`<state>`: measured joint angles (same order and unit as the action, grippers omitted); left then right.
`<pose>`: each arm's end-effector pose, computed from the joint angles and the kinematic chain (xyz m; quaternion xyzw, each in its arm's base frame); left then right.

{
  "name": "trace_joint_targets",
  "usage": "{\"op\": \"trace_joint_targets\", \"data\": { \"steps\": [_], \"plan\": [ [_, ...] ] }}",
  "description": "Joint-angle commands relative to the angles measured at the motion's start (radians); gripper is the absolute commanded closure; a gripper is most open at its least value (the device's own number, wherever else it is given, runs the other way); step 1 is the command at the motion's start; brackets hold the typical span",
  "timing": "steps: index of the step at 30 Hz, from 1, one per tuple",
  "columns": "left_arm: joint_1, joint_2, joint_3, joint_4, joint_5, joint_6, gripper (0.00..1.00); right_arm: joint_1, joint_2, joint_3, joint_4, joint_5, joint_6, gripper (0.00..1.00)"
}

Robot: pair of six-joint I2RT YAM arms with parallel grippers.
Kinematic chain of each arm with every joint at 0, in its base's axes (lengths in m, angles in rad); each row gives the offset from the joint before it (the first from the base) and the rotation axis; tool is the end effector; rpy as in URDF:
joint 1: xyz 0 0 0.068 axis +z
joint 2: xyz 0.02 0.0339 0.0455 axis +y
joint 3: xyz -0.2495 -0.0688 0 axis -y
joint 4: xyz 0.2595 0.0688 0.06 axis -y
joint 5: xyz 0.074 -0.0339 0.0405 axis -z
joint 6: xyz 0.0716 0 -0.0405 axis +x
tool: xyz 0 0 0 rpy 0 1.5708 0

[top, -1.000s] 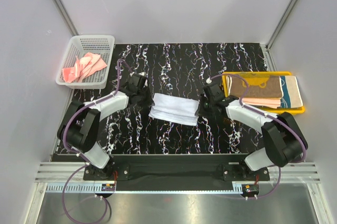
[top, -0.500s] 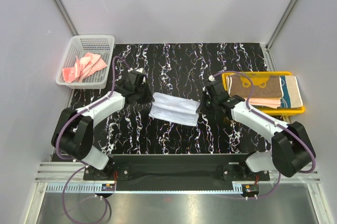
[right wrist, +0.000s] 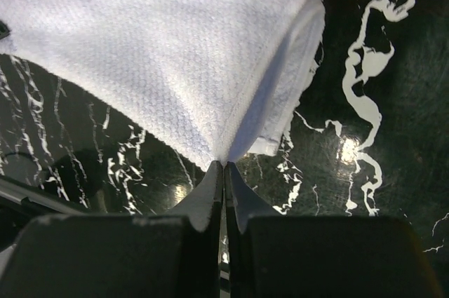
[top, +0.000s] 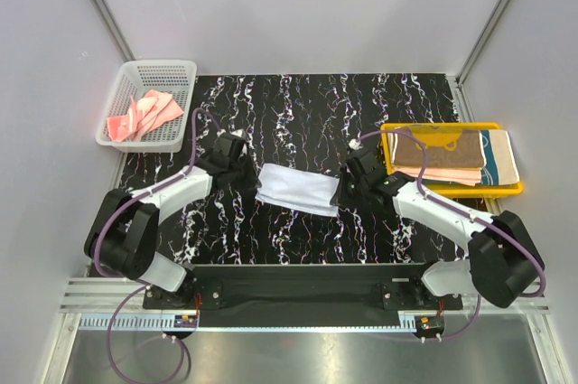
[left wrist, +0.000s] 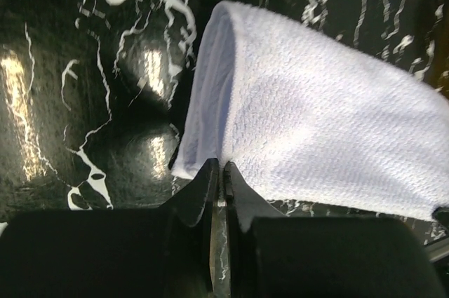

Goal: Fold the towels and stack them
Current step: Fold the towel

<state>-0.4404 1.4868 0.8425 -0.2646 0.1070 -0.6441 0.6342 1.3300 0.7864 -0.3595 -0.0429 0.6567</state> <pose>0.2969 -0.1484 0.1397 -0.0787 0.9413 -0.2108 0.2518 0.2429 0.1824 0.1587 0.0036 0.9446 0.2133 0.2495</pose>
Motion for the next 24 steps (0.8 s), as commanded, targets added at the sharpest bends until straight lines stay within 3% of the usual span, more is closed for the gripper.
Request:
{"op": "trace_joint_targets", "data": {
  "steps": [1,11,14,20,24],
  "plan": [
    [-0.004,-0.008,-0.042,0.077,0.028,-0.006,0.93,0.007,0.014,-0.039,0.045,0.018,0.027,0.97],
    [-0.004,0.033,-0.079,0.116,0.040,-0.009,0.90,0.010,0.046,-0.104,0.105,0.001,0.038,0.91],
    [-0.006,0.038,-0.092,0.119,0.045,-0.009,0.86,0.010,0.054,-0.119,0.116,-0.002,0.038,0.82],
    [-0.006,-0.006,-0.059,0.067,0.036,0.024,0.66,0.010,-0.029,-0.096,0.023,0.064,0.025,0.62],
    [-0.006,-0.046,0.015,-0.016,-0.003,0.064,0.62,0.007,-0.095,-0.050,-0.044,0.135,0.000,0.49]
  ]
}}
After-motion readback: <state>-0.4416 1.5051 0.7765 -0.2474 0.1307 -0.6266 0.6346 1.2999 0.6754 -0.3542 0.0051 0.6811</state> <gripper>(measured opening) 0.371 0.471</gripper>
